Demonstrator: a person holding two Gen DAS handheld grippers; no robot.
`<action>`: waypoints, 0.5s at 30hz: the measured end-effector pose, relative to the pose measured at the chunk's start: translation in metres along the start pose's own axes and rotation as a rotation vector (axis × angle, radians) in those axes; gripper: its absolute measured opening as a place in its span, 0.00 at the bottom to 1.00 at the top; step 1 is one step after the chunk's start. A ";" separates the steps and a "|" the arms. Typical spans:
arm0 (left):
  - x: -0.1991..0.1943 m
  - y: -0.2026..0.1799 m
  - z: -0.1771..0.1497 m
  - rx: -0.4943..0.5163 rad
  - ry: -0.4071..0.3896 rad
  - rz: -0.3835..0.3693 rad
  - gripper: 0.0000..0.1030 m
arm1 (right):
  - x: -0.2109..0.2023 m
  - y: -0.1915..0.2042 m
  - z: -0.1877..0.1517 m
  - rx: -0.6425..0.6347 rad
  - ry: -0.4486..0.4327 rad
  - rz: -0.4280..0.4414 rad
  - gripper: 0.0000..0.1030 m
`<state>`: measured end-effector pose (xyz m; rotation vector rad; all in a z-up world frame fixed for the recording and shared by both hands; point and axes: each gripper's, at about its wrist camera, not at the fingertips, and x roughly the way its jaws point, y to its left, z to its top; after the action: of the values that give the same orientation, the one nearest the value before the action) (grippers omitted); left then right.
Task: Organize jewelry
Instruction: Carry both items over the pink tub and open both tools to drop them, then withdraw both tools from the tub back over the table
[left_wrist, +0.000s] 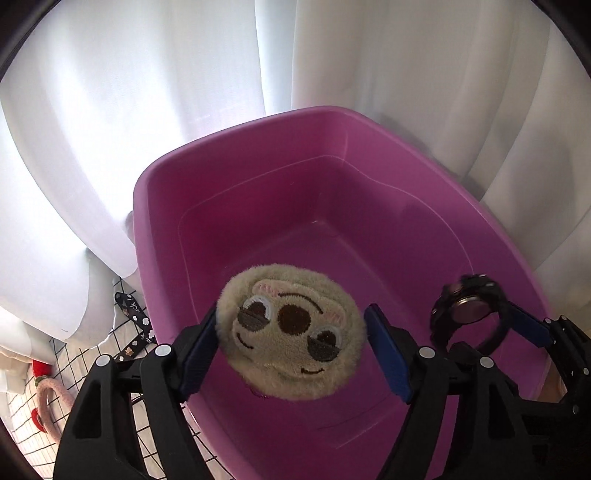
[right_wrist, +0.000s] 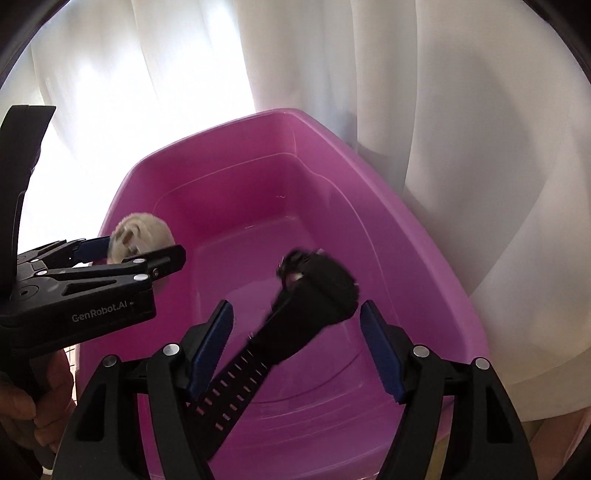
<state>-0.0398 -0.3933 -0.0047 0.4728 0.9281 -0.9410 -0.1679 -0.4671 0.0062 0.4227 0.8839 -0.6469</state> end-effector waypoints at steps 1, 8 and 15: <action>-0.001 -0.002 0.000 0.006 -0.003 0.001 0.79 | -0.001 -0.003 0.001 0.000 -0.009 -0.002 0.66; -0.011 0.001 0.000 0.002 -0.041 0.033 0.93 | -0.012 -0.010 0.003 0.017 -0.036 0.007 0.66; -0.028 0.010 -0.006 -0.032 -0.081 0.034 0.93 | -0.027 -0.013 -0.011 0.036 -0.036 0.038 0.66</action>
<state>-0.0418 -0.3706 0.0151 0.4194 0.8577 -0.9066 -0.1952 -0.4609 0.0209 0.4575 0.8293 -0.6348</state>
